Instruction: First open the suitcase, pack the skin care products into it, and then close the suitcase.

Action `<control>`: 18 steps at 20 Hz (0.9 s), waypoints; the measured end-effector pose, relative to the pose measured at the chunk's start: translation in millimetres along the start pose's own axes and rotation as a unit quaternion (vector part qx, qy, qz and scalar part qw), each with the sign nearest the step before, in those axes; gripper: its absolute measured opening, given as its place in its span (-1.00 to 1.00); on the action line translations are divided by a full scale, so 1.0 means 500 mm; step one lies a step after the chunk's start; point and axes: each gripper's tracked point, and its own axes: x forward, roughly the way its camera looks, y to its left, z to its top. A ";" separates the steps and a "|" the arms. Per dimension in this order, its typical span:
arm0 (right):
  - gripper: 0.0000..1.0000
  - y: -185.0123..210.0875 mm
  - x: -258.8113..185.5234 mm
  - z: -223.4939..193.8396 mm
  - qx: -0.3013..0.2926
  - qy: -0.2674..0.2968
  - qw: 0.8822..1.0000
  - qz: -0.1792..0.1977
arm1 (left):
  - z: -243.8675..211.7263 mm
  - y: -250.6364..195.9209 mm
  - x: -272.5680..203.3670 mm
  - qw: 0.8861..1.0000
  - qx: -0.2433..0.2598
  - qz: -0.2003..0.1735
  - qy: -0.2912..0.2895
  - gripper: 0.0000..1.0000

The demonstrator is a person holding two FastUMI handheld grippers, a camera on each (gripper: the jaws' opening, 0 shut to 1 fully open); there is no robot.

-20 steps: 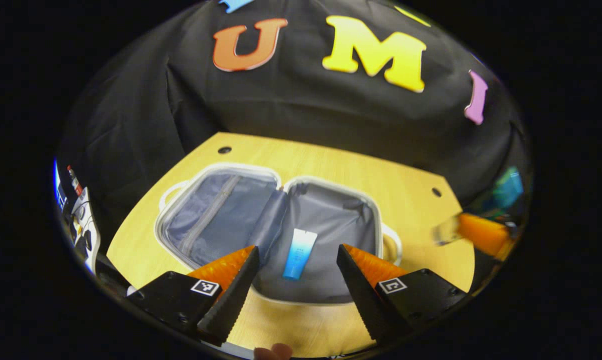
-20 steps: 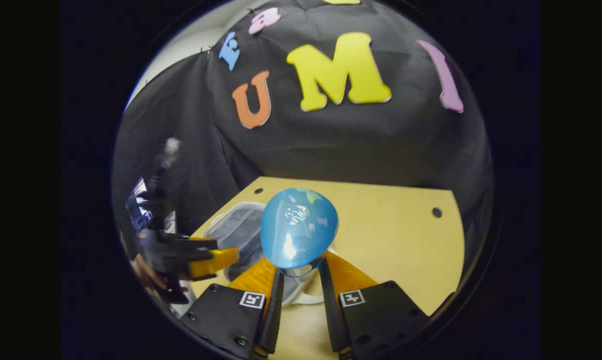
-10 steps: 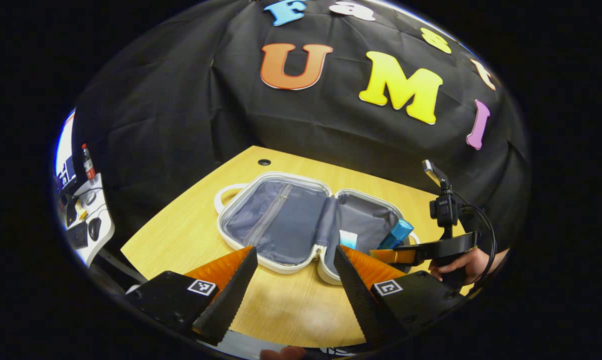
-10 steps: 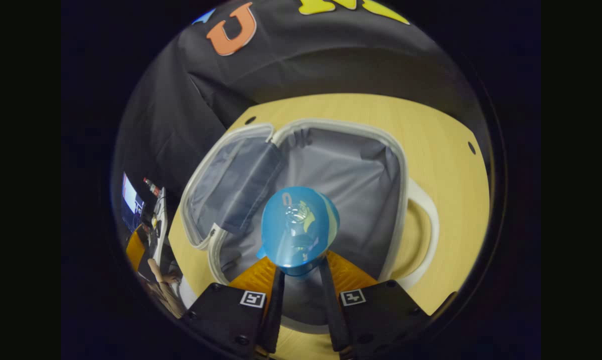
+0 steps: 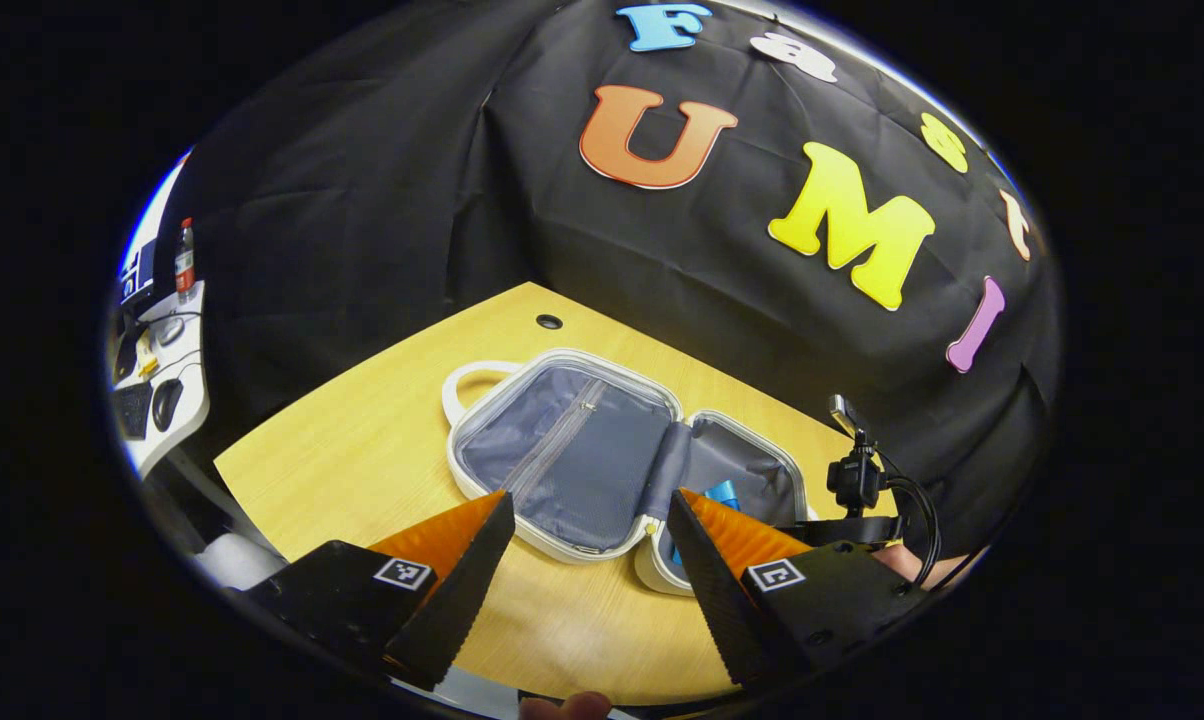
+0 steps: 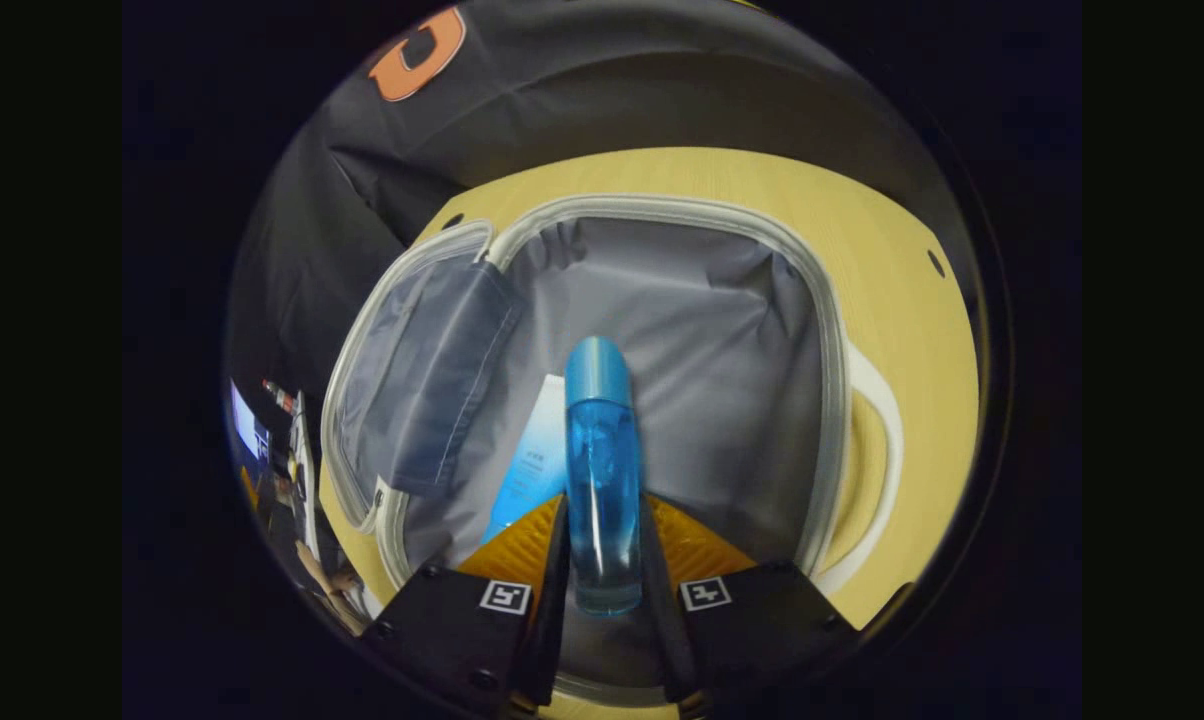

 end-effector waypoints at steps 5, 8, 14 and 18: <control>-0.31 -0.002 0.001 -0.007 -0.031 0.002 0.999 -0.023 | 0.004 0.018 0.002 1.000 -0.004 0.003 0.002 0.97; -0.19 -0.004 -0.006 -0.013 -0.043 0.000 0.999 -0.030 | 0.018 0.015 0.009 1.000 0.004 -0.011 -0.005 0.97; 0.17 -0.020 -0.074 0.002 -0.084 -0.038 0.995 -0.047 | 0.065 0.040 0.017 0.999 0.020 -0.026 -0.039 0.97; 0.37 -0.022 -0.172 0.036 -0.173 -0.105 0.978 -0.057 | 0.093 0.105 0.038 0.998 0.025 -0.026 -0.043 0.96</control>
